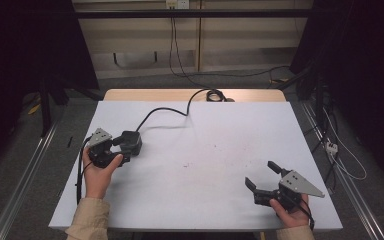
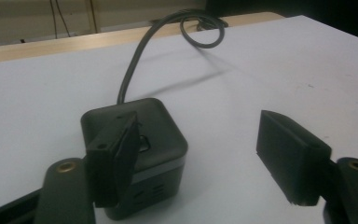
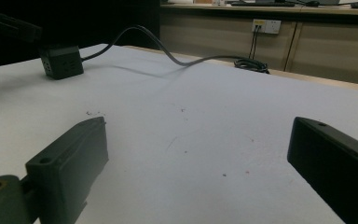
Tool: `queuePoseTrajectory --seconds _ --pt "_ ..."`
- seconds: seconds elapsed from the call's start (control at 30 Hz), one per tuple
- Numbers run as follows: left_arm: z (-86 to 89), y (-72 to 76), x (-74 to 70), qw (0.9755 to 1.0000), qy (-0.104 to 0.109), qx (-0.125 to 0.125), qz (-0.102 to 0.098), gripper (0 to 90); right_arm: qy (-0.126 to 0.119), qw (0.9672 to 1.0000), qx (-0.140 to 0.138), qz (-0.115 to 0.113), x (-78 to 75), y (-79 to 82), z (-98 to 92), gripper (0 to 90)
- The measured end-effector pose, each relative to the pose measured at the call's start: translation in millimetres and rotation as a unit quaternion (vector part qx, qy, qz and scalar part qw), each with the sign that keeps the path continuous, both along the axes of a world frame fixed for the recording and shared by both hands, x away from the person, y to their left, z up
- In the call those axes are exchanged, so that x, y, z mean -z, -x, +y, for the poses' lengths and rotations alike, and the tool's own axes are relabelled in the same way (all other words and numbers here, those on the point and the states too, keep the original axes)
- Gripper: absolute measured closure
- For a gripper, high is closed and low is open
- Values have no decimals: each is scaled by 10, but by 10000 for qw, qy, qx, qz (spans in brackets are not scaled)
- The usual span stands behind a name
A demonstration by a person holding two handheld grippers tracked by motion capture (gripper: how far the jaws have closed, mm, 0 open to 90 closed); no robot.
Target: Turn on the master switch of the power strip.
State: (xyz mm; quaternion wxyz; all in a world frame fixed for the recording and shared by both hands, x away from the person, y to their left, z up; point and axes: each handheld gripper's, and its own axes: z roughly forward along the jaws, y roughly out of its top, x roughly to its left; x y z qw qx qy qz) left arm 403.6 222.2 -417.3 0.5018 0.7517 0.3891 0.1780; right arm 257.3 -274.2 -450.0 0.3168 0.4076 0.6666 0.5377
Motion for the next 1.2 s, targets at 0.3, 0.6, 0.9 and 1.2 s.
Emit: queuePoseTrajectory --seconds 0.3,0.6,0.9,1.2 --pt "-26 76 -4 9996 262 118 36 159 -3 10000 -1 -20 -5 3 5 45" --pt "-25 157 8 9996 203 201 -7 131 -6 10000 -17 -17 -7 5 7 45" --pt "15 247 23 9992 268 301 -67 97 -9 10000 -27 -24 -9 6 5 45" --pt "61 336 59 9987 272 418 -90 87 -3 10000 -40 -27 -10 7 11 45"
